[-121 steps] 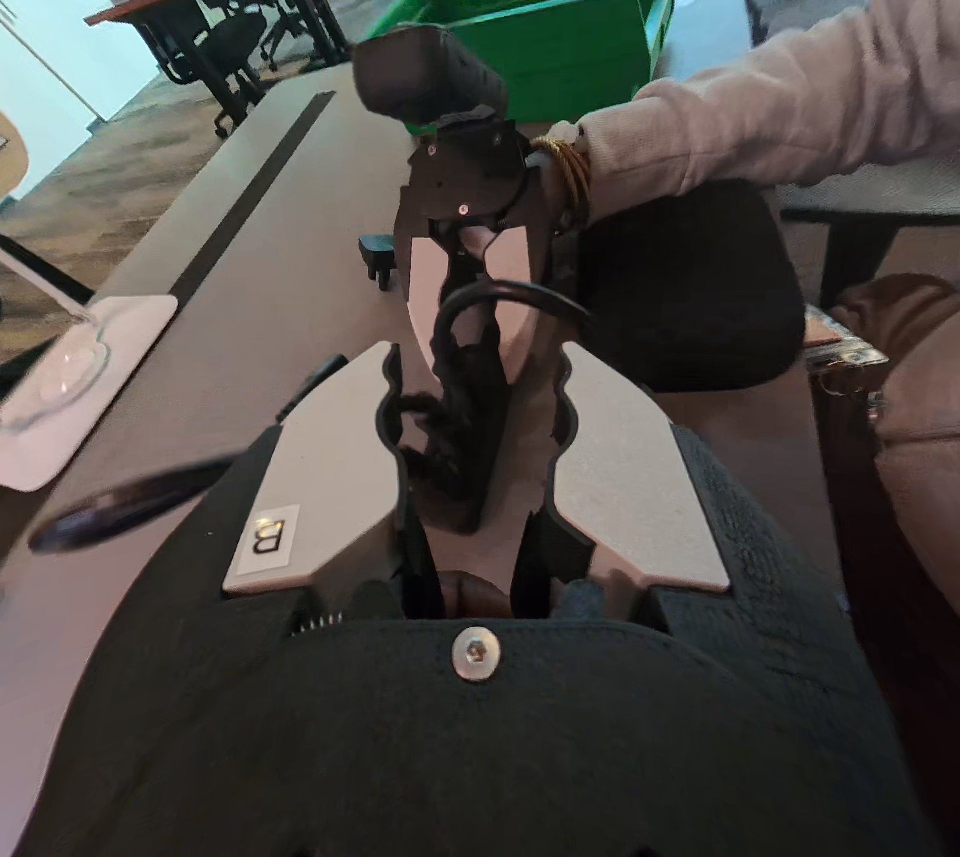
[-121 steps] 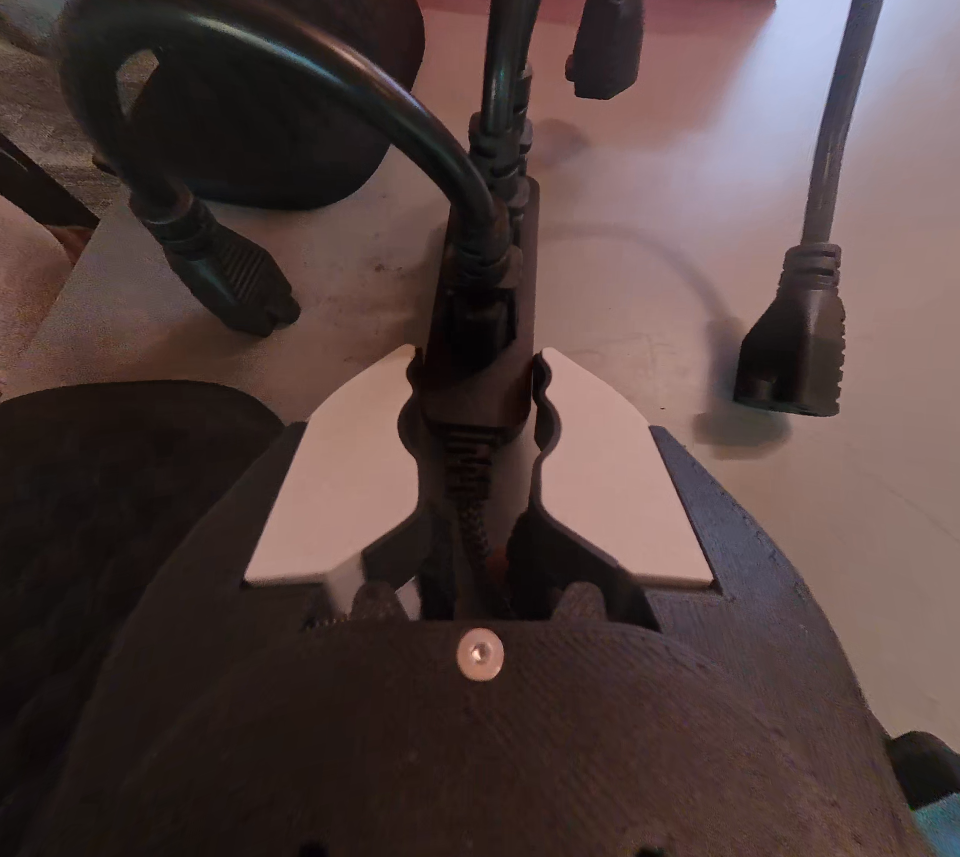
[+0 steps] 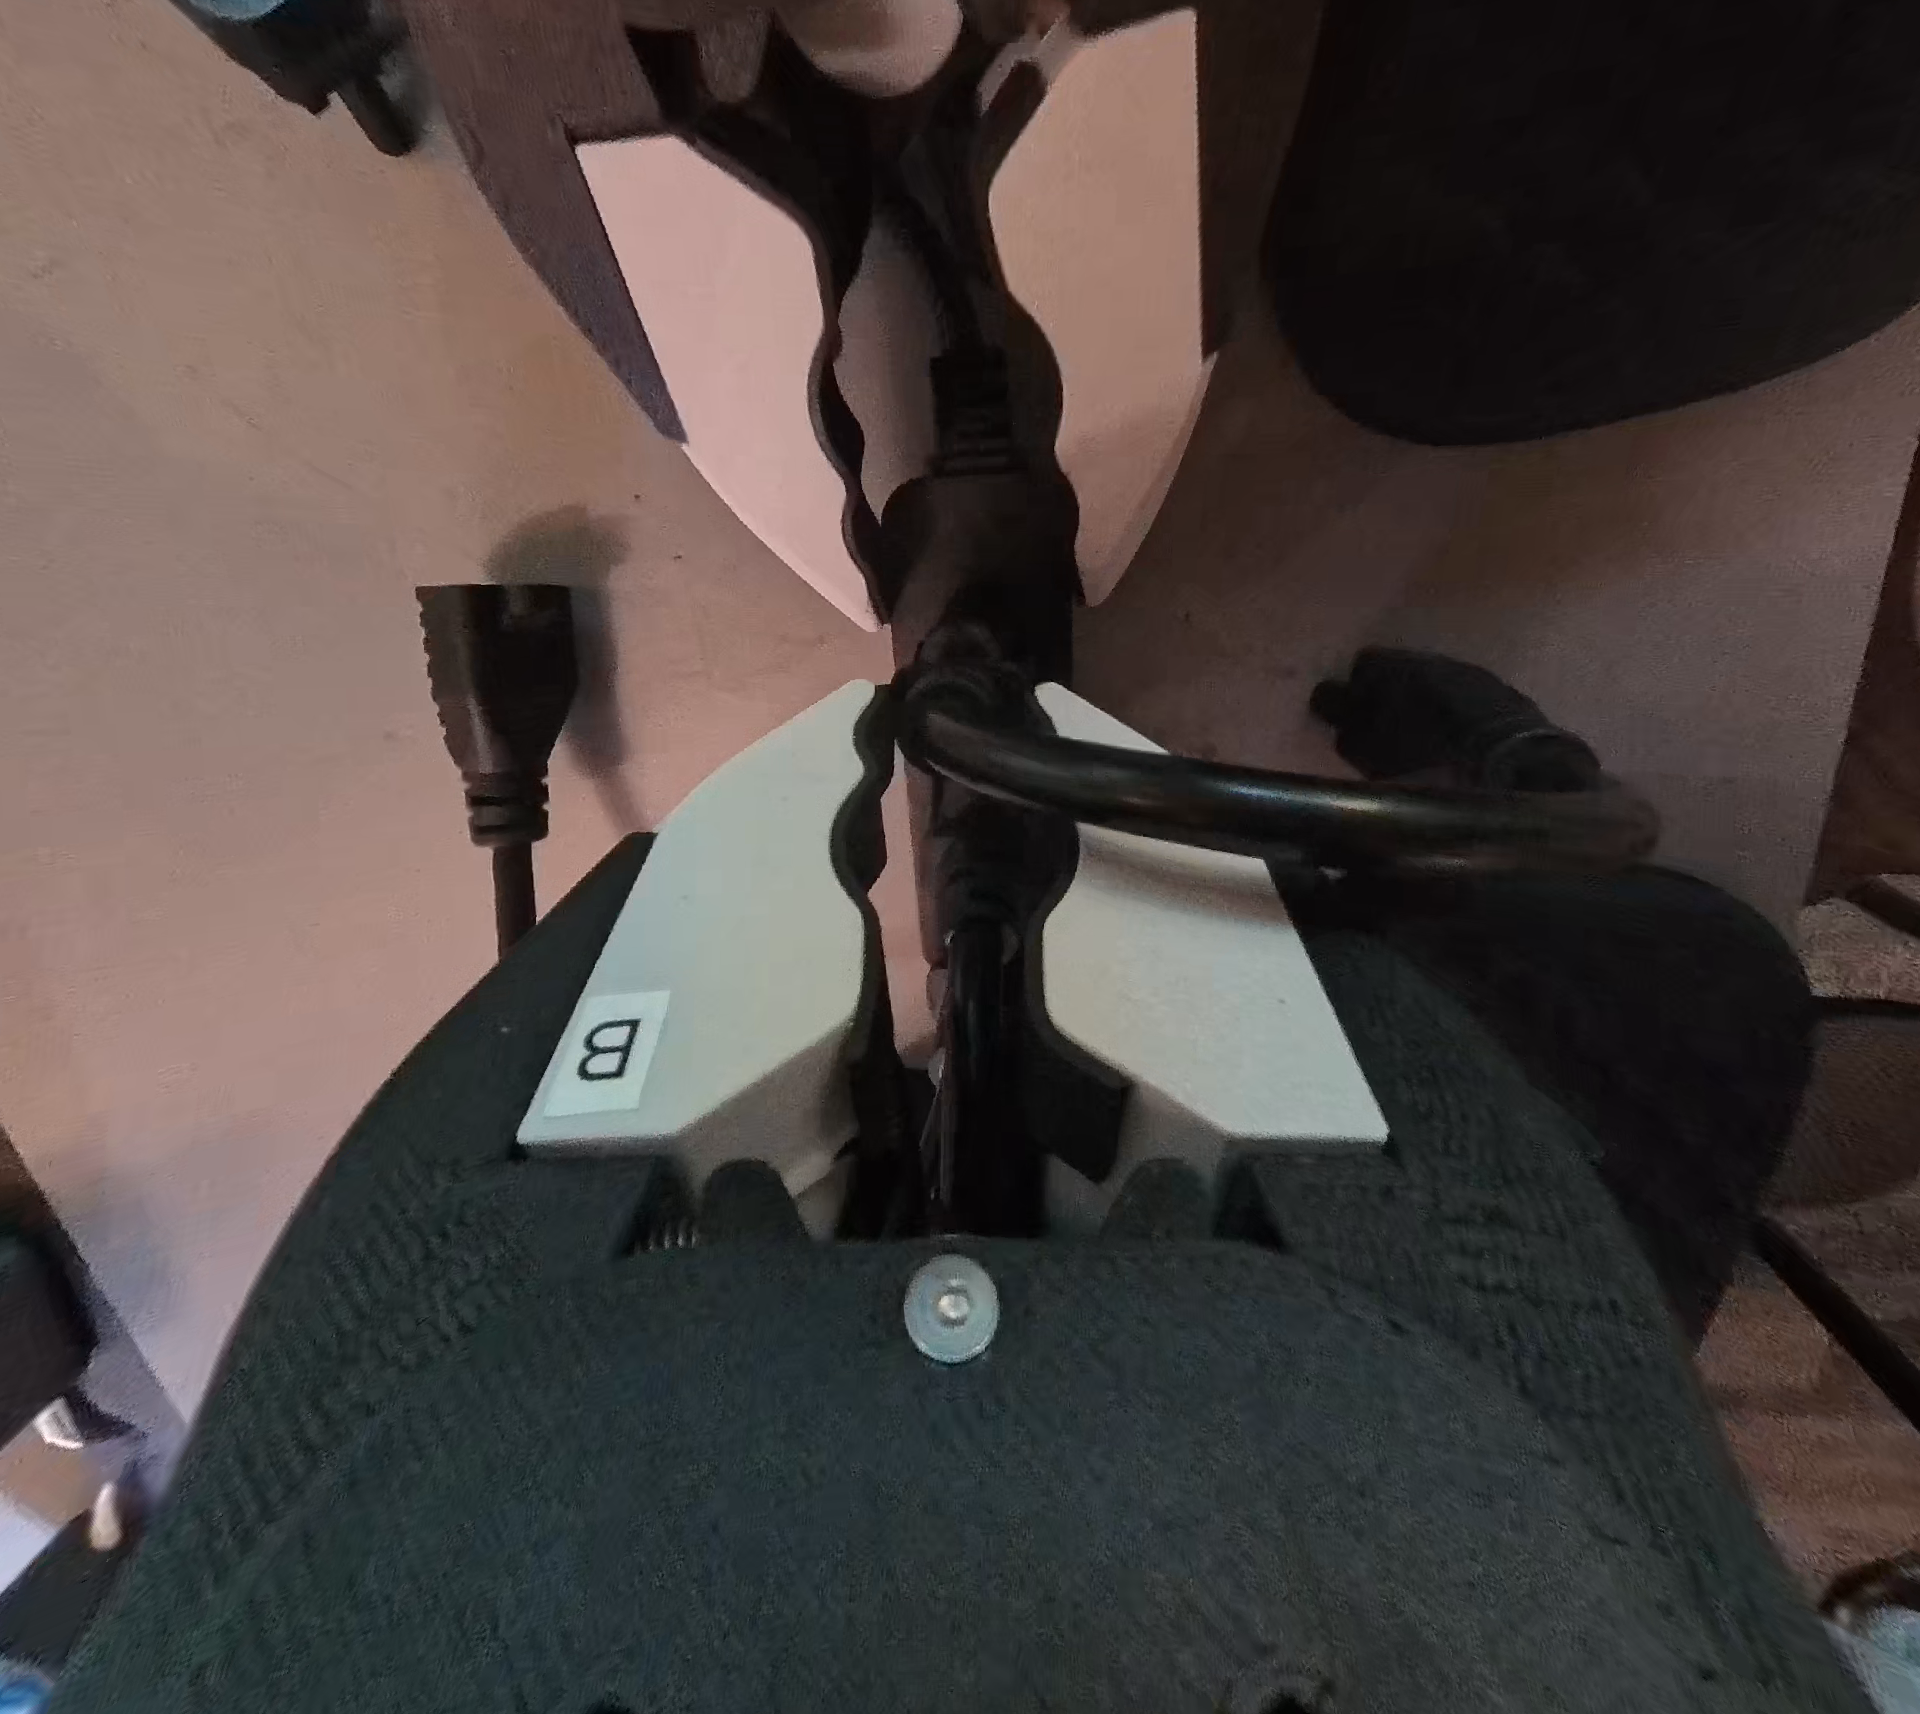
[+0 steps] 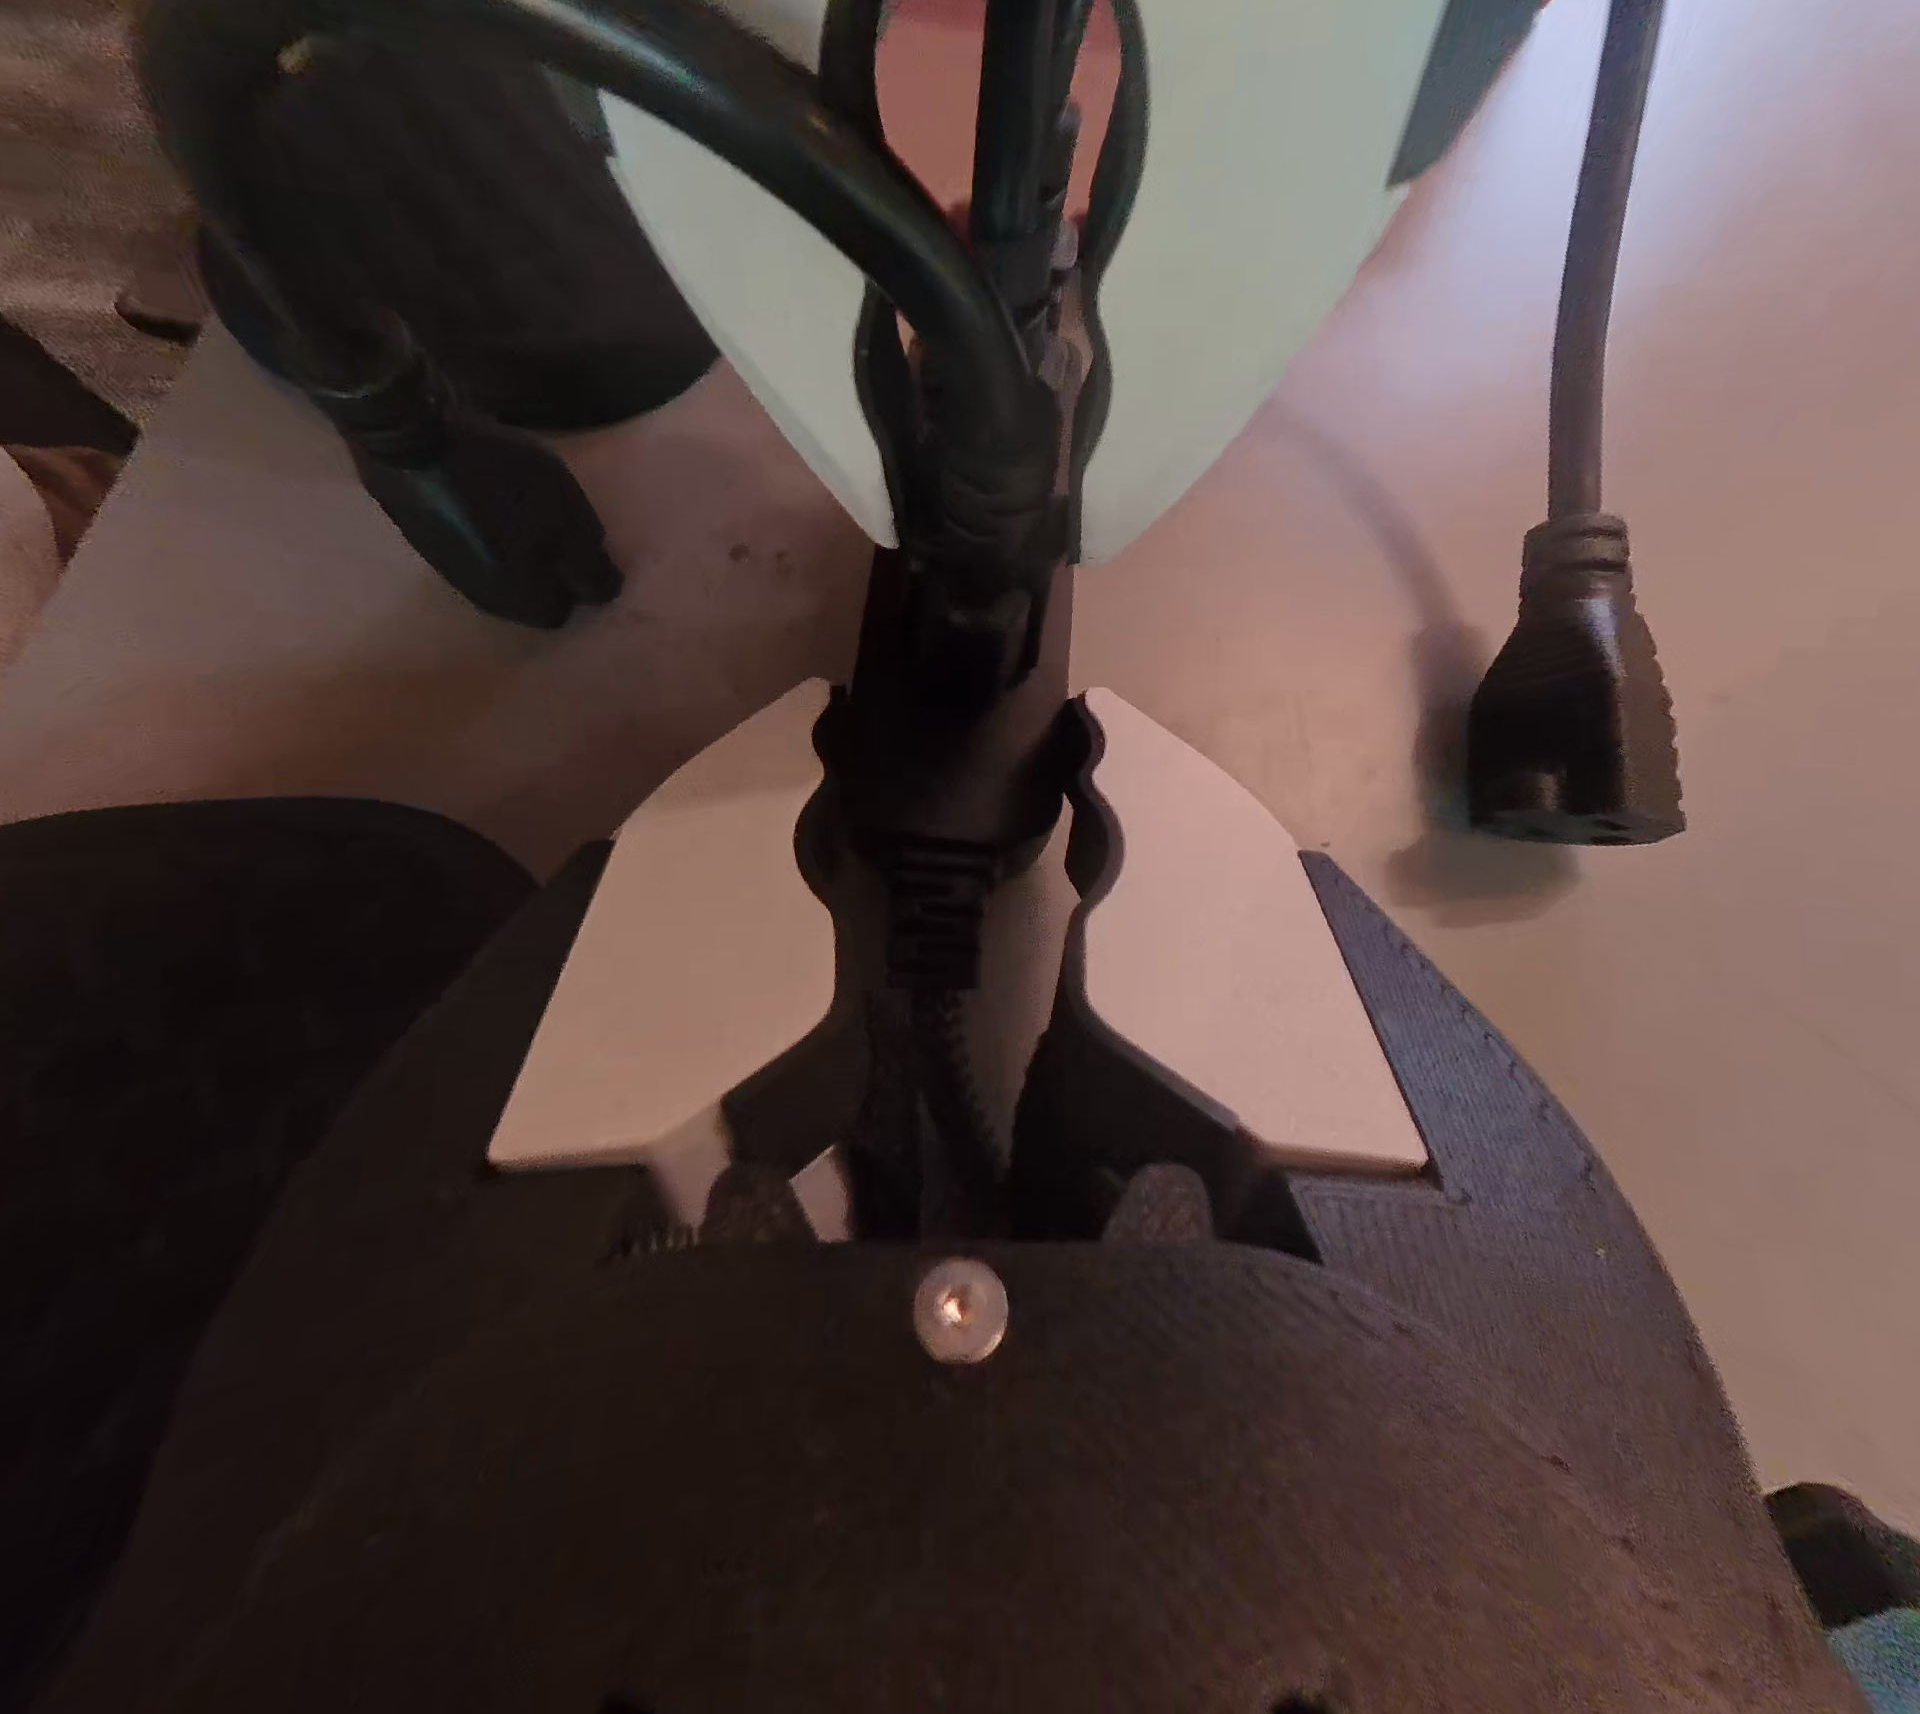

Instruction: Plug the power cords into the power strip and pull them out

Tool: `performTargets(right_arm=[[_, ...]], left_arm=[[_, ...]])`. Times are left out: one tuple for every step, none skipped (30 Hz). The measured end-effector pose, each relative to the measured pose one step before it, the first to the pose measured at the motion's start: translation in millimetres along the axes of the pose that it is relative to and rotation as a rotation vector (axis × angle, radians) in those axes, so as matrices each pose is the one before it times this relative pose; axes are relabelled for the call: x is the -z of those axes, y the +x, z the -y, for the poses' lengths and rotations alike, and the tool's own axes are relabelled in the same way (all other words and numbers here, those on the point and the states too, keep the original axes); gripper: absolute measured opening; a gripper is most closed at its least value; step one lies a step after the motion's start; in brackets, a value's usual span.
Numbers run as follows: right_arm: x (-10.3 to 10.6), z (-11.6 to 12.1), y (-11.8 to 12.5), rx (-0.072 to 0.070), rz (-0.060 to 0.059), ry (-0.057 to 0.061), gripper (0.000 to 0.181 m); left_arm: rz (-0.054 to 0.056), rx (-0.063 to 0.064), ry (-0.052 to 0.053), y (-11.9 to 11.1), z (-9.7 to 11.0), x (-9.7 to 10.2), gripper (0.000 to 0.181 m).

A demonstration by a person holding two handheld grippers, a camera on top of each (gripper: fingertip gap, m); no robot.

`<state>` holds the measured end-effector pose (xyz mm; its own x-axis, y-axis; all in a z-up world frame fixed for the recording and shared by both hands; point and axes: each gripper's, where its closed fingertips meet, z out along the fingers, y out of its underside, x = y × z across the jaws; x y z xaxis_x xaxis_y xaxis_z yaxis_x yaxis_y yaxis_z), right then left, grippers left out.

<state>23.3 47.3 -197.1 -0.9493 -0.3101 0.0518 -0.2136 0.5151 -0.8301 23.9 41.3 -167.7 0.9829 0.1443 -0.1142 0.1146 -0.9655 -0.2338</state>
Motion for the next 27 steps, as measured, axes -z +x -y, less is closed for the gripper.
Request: performTargets(right_arm=[[0.10, 0.25, -0.02, -0.0019, 0.0014, 0.0011, 0.041], [0.30, 0.03, -0.07, 0.0031, -0.0018, 0.0009, 0.041], [0.13, 0.12, -0.08, 0.0029, -0.0021, 0.0006, 0.041], [0.03, 0.15, 0.03, -0.0007, 0.0002, 0.0007, 0.041], [0.30, -0.07, -0.09, -0.0036, 0.0019, 0.0005, 0.041], [0.58, -0.25, -0.08, -0.0044, 0.0022, 0.0006, 0.041], [0.33, -0.05, -0.09, -0.0007, -0.0006, 0.0006, 0.041], [0.16, 0.05, 0.08, 0.0008, -0.0014, 0.0004, 0.041], [0.13, 0.09, 0.05, -0.0017, 0.0000, 0.0008, 0.041], [0.00, 0.08, 0.04, -0.0038, 0.0010, -0.0002, 0.041], [0.12, 0.01, -0.01, -0.0074, 0.0007, -0.0001, 0.041], [0.14, 0.24, -0.01, -0.0059, 0.0006, 0.0013, 0.041], [-0.01, -0.06, 0.01, -0.0016, 0.0000, -0.0007, 0.041], [-0.02, 0.01, -0.06, -0.0004, -0.0005, 0.0000, 0.041], [0.11, 0.03, -0.01, -0.0034, -0.0003, -0.0001, 0.041], [0.00, -0.02, 0.04, -0.0031, 0.0004, -0.0001, 0.041], [0.12, 0.07, 0.60, -0.0021, -0.0029, 0.0005, 0.042], [0.17, 0.09, 1.07, -0.0037, -0.0067, 0.0012, 0.044], [0.24, 0.24, 1.90, -0.0062, -0.0115, 0.0022, 0.047], [0.35, 0.18, 2.80, -0.0079, -0.0181, 0.0024, 0.053], [0.38, 0.08, 2.68, -0.0058, -0.0167, 0.0014, 0.058], [0.31, 0.05, 2.49, -0.0016, -0.0153, 0.0018, 0.064], [0.60, 0.58, 1.74, 0.0033, -0.0115, 0.0057, 0.069], [1.09, 2.61, -1.60, 0.0055, 0.0099, 0.0199, 0.080], [1.93, 4.57, -0.55, -0.0043, 0.0042, 0.0343, 0.083], [2.53, 5.78, -0.07, -0.0091, 0.0020, 0.0445, 0.085], [2.69, 6.55, -0.40, -0.0099, 0.0064, 0.0493, 0.087]], left_arm=[[0.0043, -0.0158, -0.0291, -0.15, 0.51, -0.99, 0.023], [-0.0029, -0.0134, -0.0171, -0.17, 0.18, 0.07, 0.023], [-0.0066, 0.0024, -0.0083, 0.11, 0.16, 0.05, 0.024], [-0.0011, 0.0063, 0.0058, 0.02, 0.50, 0.69, 0.024], [0.0216, 0.0110, 0.0427, -1.71, 4.36, 3.21, 0.027], [0.0273, 0.0157, 0.0565, -2.56, 4.04, 5.40, 0.035], [0.0399, 0.0223, 0.0549, -2.98, 2.78, 7.62, 0.042], [0.0457, 0.0254, 0.0771, -3.08, 4.27, 9.97, 0.052], [0.0531, 0.0032, 0.0720, -2.61, 1.83, 9.71, 0.058], [0.0694, 0.0019, 0.1020, -2.84, 4.45, 10.36, 0.062], [0.0858, 0.0286, 0.1301, -4.72, 7.43, 12.03, 0.064], [0.0855, 0.0565, 0.1226, -4.43, 6.27, 11.84, 0.067], [0.0652, 0.0959, 0.1437, -2.80, 8.49, 11.97, 0.071], [0.0245, 0.0943, 0.1409, 2.08, 9.05, 12.02, 0.076], [0.0197, 0.0729, 0.1216, 3.06, 6.00, 12.49, 0.079], [0.0414, 0.0533, 0.0938, -0.87, 2.58, 12.09, 0.084], [0.0513, 0.0376, 0.0618, -3.49, -0.67, 11.11, 0.089], [0.0421, 0.0222, 0.0268, -4.16, -4.49, 9.44, 0.094], [0.0313, 0.0088, 0.0043, -3.55, -7.10, 7.94, 0.097], [0.0109, 0.0005, -0.0083, -0.75, -8.25, 6.34, 0.097], [-0.0156, -0.0108, -0.0180, 3.06, -8.98, 4.61, 0.097], [-0.0082, -0.0144, -0.0315, 1.49, -8.37, 1.97, 0.095], [0.0037, -0.0084, -0.0434, -0.48, -8.61, -0.24, 0.094], [-0.0103, -0.0020, -0.0464, -0.54, -9.34, -2.70, 0.094], [-0.0227, 0.0134, -0.0474, 0.39, -8.73, -3.73, 0.094], [-0.0189, 0.0304, -0.0405, -0.80, -4.84, -4.14, 0.094], [-0.0163, 0.0310, -0.0422, -1.18, -3.68, -3.93, 0.094]])
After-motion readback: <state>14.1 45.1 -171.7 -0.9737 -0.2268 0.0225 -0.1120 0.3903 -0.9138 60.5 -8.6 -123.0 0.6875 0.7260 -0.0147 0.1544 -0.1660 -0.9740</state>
